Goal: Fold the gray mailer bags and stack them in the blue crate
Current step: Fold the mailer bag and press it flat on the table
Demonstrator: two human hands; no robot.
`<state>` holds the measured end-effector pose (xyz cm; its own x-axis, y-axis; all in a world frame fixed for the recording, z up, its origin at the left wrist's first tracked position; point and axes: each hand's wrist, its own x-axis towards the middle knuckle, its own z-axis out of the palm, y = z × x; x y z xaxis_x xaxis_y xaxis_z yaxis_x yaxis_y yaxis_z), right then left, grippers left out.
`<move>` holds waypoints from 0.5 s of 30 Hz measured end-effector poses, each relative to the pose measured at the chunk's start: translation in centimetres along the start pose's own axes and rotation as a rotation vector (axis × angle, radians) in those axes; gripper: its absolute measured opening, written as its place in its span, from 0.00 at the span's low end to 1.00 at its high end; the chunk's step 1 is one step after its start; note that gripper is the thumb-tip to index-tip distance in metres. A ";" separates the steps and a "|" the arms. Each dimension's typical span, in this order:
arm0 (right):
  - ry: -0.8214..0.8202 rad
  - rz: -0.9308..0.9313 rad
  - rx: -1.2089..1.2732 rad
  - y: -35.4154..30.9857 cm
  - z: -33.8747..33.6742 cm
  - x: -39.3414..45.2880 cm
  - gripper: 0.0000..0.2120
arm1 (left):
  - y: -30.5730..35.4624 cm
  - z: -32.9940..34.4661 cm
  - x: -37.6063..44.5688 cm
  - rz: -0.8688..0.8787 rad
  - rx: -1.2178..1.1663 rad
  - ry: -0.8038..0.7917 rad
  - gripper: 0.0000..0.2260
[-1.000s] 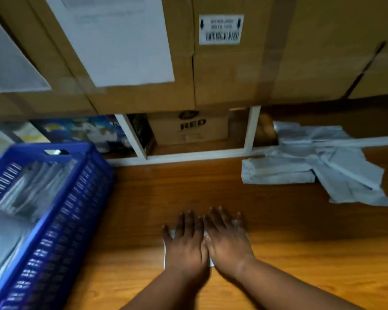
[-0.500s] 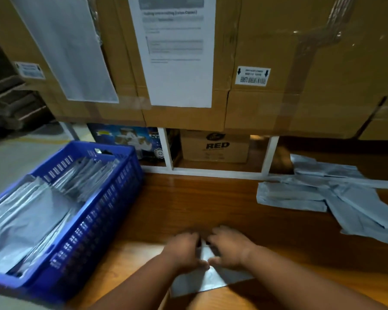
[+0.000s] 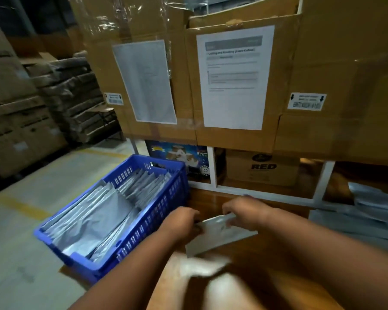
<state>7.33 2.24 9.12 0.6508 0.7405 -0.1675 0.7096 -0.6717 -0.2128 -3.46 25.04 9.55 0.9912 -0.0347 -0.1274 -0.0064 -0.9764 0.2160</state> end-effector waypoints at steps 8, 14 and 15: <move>0.238 -0.217 -0.122 -8.9 -12.1 9.7 0.04 | -6.8 -10.5 -4.2 -0.181 0.014 0.439 0.11; 0.260 -0.364 -0.190 -18.4 -12.7 16.7 0.05 | -15.2 -12.9 -9.0 -0.381 0.050 0.548 0.16; 0.263 -0.387 -0.202 -19.8 -12.0 17.9 0.06 | -16.7 -12.7 -9.8 -0.411 0.061 0.543 0.15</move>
<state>8.17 28.62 21.86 0.3571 0.9235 0.1400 0.9334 -0.3584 -0.0167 -11.42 44.37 19.44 0.8401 0.4381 0.3198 0.3935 -0.8981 0.1966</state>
